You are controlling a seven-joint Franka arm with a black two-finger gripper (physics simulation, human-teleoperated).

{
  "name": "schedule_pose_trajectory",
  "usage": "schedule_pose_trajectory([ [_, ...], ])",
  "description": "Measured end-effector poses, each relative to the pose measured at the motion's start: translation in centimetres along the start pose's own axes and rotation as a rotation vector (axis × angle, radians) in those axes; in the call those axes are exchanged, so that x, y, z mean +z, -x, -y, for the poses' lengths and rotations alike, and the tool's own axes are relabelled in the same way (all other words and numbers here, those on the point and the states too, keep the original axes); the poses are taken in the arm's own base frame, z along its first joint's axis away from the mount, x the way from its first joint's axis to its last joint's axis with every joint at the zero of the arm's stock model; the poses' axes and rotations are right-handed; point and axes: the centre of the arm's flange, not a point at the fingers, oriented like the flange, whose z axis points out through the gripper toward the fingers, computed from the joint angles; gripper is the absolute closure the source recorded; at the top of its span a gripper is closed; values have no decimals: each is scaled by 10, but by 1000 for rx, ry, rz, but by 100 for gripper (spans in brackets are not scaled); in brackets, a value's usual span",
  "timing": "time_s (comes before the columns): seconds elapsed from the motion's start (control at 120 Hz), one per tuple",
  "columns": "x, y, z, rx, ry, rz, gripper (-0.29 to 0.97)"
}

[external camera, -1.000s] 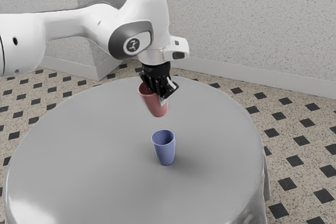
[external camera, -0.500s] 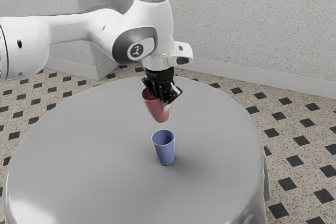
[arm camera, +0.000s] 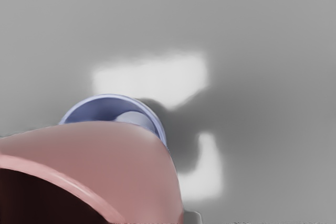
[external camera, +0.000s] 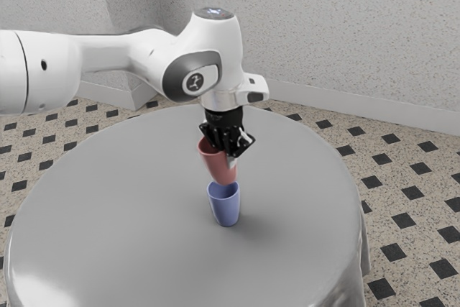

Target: Place the left cup onto the right cup

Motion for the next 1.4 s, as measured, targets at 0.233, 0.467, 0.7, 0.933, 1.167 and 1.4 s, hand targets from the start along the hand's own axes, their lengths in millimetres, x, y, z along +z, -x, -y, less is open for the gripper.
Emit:
schedule_pose_trajectory([
  [0.233, 9, -1, -3, -16, 20, 18, 79],
  [0.467, 24, -8, 3, -28, 16, 39, 79],
  [0.7, 33, -11, 6, -35, 14, 48, 79],
  [0.933, 34, -11, 5, -35, 15, 47, 79],
  [1.167, 30, -18, 15, -34, -16, 17, 79],
  [1.4, 37, -23, 17, -29, -30, 9, 79],
])
